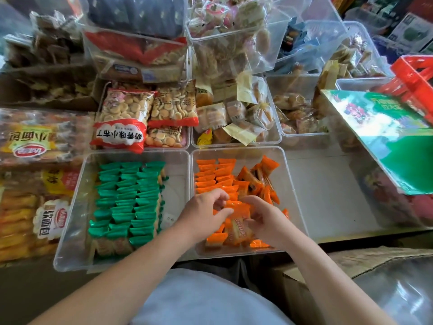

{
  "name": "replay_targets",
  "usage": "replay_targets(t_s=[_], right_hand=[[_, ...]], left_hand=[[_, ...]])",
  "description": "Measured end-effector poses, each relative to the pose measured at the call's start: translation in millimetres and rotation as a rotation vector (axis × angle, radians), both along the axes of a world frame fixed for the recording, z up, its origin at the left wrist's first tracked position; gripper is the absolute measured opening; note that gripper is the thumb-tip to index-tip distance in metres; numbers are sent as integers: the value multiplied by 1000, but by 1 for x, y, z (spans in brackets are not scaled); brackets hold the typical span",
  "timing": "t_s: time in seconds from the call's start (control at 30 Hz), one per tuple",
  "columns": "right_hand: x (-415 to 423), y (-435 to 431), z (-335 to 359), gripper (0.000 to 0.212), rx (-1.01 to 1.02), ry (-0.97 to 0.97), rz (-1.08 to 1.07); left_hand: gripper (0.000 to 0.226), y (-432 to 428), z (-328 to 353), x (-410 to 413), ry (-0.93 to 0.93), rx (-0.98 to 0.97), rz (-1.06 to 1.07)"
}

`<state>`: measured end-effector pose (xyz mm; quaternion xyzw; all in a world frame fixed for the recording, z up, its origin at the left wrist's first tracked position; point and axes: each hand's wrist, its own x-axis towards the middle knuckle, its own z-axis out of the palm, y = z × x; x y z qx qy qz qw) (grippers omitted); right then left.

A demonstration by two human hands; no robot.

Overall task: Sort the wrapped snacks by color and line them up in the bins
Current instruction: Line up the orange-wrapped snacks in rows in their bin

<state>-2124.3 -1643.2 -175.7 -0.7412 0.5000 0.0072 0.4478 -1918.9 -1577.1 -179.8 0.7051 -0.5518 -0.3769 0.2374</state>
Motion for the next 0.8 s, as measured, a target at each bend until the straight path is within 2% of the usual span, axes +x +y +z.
replay_targets(t_s=[0.07, 0.17, 0.27, 0.4, 0.5, 0.63, 0.7, 0.8], right_hand=[[0, -1, -10, 37, 29, 63, -20], [6, 1, -25, 28, 32, 119, 26], [9, 1, -42, 27, -89, 233, 143], [14, 2, -50, 30, -66, 323, 116], [18, 2, -57, 27, -80, 332, 128], [20, -6, -59, 25, -58, 371, 133], [21, -9, -54, 29, -39, 372, 137], [18, -18, -43, 44, 15, 301, 121]], left_hand=[[26, 8, -15, 7, -303, 31, -266], [23, 17, -44, 7, -502, 130, -485], [30, 15, -56, 3, -620, 158, -500], [29, 12, -38, -2, -797, 179, -470], [23, 13, -39, 0, -768, 194, -394], [19, 7, -29, -4, -734, 168, -443], [15, -2, -22, -6, -633, 108, -417], [20, -13, -17, -9, -381, 68, -315]])
